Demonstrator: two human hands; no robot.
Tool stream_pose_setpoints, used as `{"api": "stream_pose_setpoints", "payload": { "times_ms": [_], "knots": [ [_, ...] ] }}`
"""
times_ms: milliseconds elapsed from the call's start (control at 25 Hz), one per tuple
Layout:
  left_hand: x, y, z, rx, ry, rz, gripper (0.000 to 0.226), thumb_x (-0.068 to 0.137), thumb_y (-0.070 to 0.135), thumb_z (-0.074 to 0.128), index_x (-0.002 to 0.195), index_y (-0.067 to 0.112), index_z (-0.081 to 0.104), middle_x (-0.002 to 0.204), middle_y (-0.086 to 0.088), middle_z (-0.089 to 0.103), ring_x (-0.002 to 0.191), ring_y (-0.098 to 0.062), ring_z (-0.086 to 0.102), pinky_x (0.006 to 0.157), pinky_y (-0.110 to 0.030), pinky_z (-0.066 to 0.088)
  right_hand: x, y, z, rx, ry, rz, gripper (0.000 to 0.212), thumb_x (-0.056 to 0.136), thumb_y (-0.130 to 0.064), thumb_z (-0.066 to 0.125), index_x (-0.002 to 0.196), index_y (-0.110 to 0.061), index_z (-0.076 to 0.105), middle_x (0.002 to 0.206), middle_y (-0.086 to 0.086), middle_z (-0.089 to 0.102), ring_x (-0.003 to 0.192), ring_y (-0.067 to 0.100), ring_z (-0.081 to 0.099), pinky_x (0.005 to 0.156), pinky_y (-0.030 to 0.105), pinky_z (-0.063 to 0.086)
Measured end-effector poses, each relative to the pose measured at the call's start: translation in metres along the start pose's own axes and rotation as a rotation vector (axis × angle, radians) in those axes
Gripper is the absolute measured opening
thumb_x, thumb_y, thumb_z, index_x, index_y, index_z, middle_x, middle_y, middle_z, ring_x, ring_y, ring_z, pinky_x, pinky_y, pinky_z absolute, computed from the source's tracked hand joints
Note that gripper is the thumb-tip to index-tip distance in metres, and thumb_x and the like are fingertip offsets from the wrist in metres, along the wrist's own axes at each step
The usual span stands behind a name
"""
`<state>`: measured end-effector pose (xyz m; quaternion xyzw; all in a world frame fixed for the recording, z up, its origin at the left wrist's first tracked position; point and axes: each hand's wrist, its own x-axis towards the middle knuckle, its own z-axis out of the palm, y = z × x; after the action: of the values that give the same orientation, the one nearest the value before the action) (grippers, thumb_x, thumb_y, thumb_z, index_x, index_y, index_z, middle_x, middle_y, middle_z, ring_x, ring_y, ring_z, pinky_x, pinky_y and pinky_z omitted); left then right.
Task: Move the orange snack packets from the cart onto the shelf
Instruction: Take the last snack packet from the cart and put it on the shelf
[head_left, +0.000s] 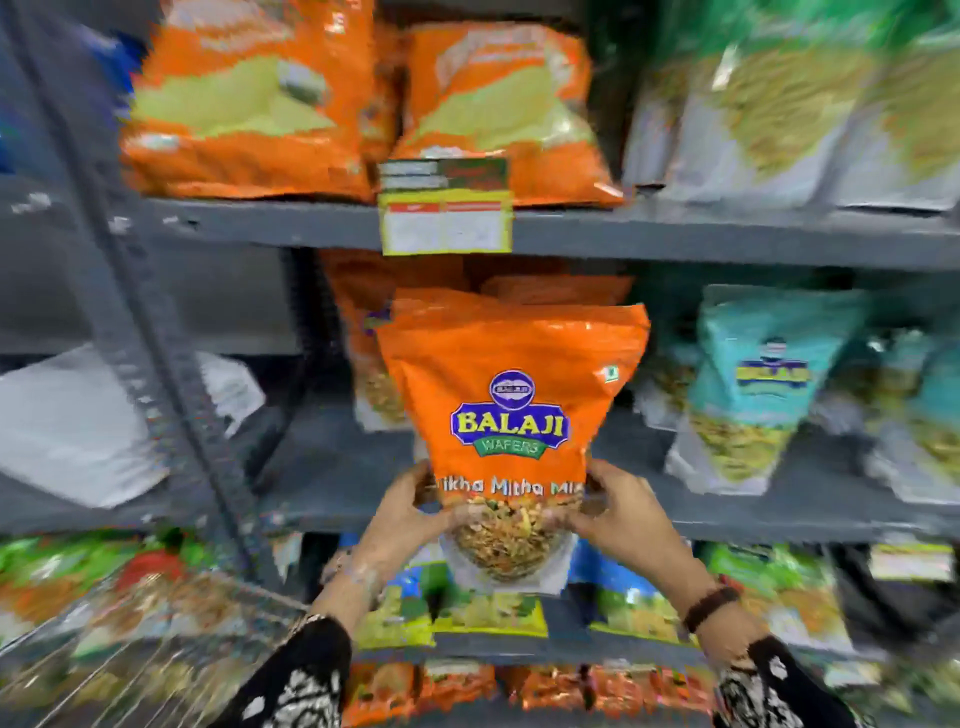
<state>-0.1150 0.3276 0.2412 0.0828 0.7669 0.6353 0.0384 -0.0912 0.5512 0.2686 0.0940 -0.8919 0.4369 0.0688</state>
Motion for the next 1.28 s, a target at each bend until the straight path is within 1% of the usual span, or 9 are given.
{"api": "stream_pose_setpoints", "payload": {
  "times_ms": [200, 360, 520, 640, 800, 920, 1080, 1200, 1280],
  "knots": [
    [0.069, 0.029, 0.099, 0.088, -0.213, 0.101, 0.047, 0.071, 0.020, 0.072, 0.111, 0.022, 0.048, 0.123, -0.007, 0.056, 0.116, -0.023, 0.051, 0.103, -0.045, 0.040, -0.021, 0.043, -0.069, 0.050, 0.295, 0.108, 0.033, 0.068, -0.021, 0.075, 0.095, -0.027, 0.057, 0.083, -0.023, 0.059, 0.070, -0.021, 0.056, 0.057, -0.005, 0.039],
    [0.123, 0.022, 0.139, 0.085, -0.323, 0.048, 0.038, 0.077, 0.023, 0.065, 0.107, 0.030, 0.043, 0.116, 0.000, 0.052, 0.117, -0.023, 0.047, 0.103, -0.046, 0.039, -0.004, 0.069, -0.077, 0.074, 0.481, 0.148, 0.033, 0.068, -0.011, 0.075, 0.093, -0.026, 0.059, 0.079, -0.025, 0.060, 0.069, -0.027, 0.053, 0.054, -0.007, 0.037],
    [0.164, 0.006, 0.159, -0.014, -0.311, -0.083, 0.031, 0.081, 0.012, 0.059, 0.104, 0.026, 0.046, 0.120, -0.010, 0.052, 0.114, -0.027, 0.048, 0.100, -0.055, 0.042, 0.022, 0.095, -0.063, 0.071, 0.619, 0.251, 0.036, 0.068, -0.013, 0.077, 0.099, -0.022, 0.062, 0.083, -0.011, 0.066, 0.070, -0.007, 0.060, 0.054, -0.003, 0.040],
    [0.174, -0.014, 0.173, -0.058, -0.286, -0.131, 0.044, 0.082, 0.006, 0.057, 0.122, 0.017, 0.042, 0.134, -0.014, 0.044, 0.124, -0.032, 0.042, 0.103, -0.055, 0.039, 0.029, 0.114, -0.044, 0.059, 0.656, 0.354, 0.040, 0.067, -0.018, 0.078, 0.104, -0.016, 0.061, 0.089, 0.005, 0.071, 0.078, 0.021, 0.066, 0.061, 0.010, 0.047],
    [0.182, -0.021, 0.184, -0.096, -0.285, -0.118, 0.051, 0.083, 0.004, 0.055, 0.127, 0.024, 0.038, 0.137, -0.012, 0.042, 0.125, -0.029, 0.041, 0.105, -0.055, 0.037, 0.035, 0.129, -0.038, 0.089, 0.677, 0.391, 0.054, 0.068, -0.018, 0.077, 0.116, -0.013, 0.052, 0.102, 0.012, 0.069, 0.092, 0.028, 0.064, 0.083, 0.042, 0.054],
    [0.179, -0.019, 0.185, -0.056, -0.268, -0.076, 0.054, 0.083, 0.008, 0.056, 0.130, 0.024, 0.035, 0.139, -0.008, 0.040, 0.128, -0.023, 0.037, 0.110, -0.048, 0.031, 0.033, 0.131, -0.037, 0.174, 0.684, 0.373, 0.064, 0.068, -0.015, 0.076, 0.123, -0.014, 0.044, 0.111, 0.006, 0.062, 0.102, 0.025, 0.060, 0.089, 0.038, 0.050],
    [0.156, -0.014, 0.176, 0.031, -0.172, -0.001, 0.062, 0.083, 0.010, 0.057, 0.136, 0.021, 0.028, 0.144, -0.002, 0.033, 0.133, -0.019, 0.031, 0.112, -0.042, 0.028, 0.019, 0.128, -0.024, 0.157, 0.759, 0.378, 0.076, 0.067, -0.021, 0.076, 0.129, -0.013, 0.034, 0.135, 0.015, 0.042, 0.126, 0.029, 0.041, 0.102, 0.049, 0.039],
    [0.128, -0.011, 0.154, 0.061, -0.133, 0.072, 0.043, 0.083, 0.007, 0.056, 0.122, 0.021, 0.046, 0.134, -0.004, 0.047, 0.118, -0.015, 0.047, 0.097, -0.024, 0.040, 0.006, 0.103, -0.007, 0.121, 0.905, 0.184, 0.064, 0.073, -0.059, 0.056, 0.115, -0.012, 0.044, 0.116, 0.017, 0.045, 0.107, 0.019, 0.047, 0.090, 0.026, 0.042],
    [0.105, -0.008, 0.127, 0.061, -0.084, 0.131, 0.033, 0.081, 0.003, 0.057, 0.102, 0.028, 0.055, 0.116, -0.006, 0.059, 0.101, -0.013, 0.057, 0.079, -0.007, 0.044, 0.003, 0.080, 0.011, 0.184, 0.864, 0.087, 0.058, 0.076, -0.068, 0.040, 0.103, -0.017, 0.048, 0.097, 0.007, 0.045, 0.087, 0.015, 0.048, 0.079, 0.011, 0.038]
  ]
}}
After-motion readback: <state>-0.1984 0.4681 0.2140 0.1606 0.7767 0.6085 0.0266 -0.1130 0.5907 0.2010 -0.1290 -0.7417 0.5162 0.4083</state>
